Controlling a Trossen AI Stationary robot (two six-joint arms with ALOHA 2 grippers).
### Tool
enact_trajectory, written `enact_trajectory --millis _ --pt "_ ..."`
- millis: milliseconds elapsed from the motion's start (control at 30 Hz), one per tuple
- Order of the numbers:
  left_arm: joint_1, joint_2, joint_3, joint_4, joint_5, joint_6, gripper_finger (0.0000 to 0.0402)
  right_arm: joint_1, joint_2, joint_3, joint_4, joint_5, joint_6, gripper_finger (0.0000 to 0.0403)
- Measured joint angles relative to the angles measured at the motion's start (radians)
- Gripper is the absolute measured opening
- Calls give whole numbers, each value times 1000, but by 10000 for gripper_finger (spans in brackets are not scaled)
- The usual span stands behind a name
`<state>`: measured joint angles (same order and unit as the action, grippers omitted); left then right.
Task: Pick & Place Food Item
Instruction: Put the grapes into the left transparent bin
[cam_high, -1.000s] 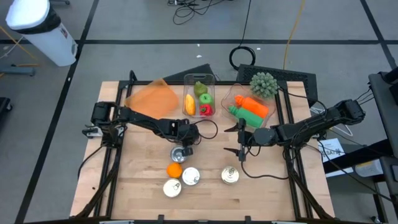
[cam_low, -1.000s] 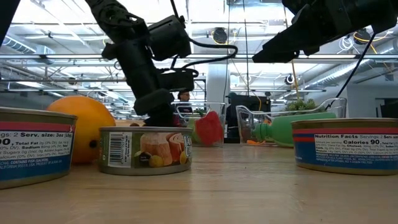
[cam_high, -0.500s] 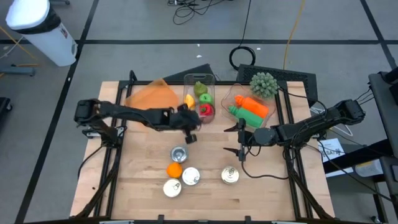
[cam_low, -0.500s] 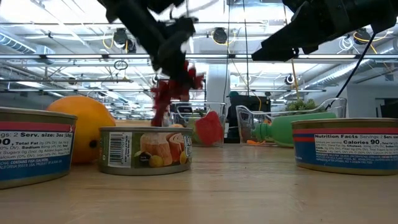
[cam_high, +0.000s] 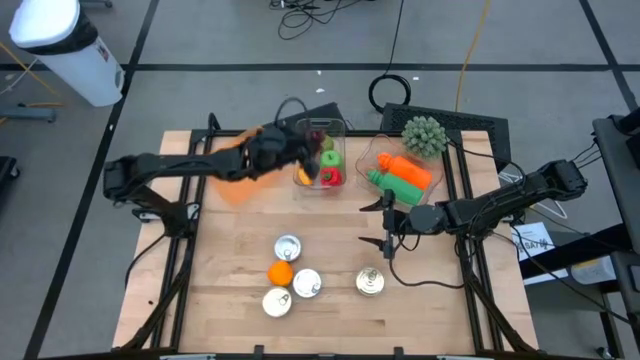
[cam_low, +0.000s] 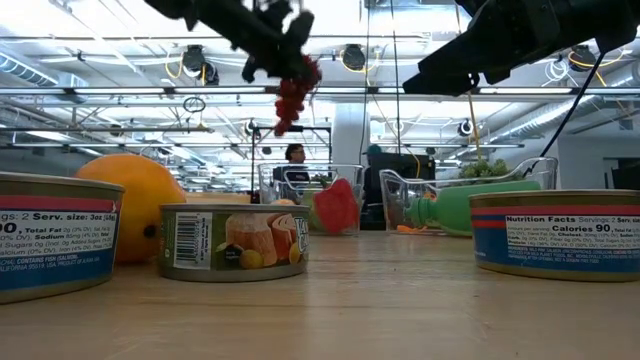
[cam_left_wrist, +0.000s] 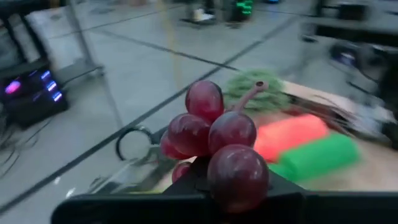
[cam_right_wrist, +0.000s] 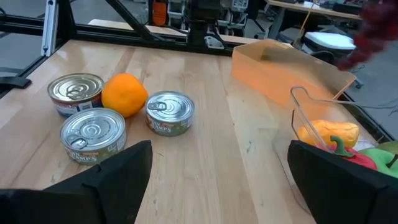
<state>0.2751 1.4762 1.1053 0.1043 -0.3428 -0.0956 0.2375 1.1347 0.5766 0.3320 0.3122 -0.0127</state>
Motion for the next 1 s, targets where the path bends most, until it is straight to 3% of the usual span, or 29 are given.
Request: enact_trajectory --millis 233,567,733,1000 --pt "154 119 0 133 27 -113 26 0 0 0 0 0 1 357" --pt "231 323 -2 318 26 -143 14 0 0 0 0 0 1 357" --pt "241 354 -2 317 -29 -143 32 0 0 0 0 0 1 357" --pt "241 355 -2 309 -50 -69 30 0 0 0 -1 0 1 357"
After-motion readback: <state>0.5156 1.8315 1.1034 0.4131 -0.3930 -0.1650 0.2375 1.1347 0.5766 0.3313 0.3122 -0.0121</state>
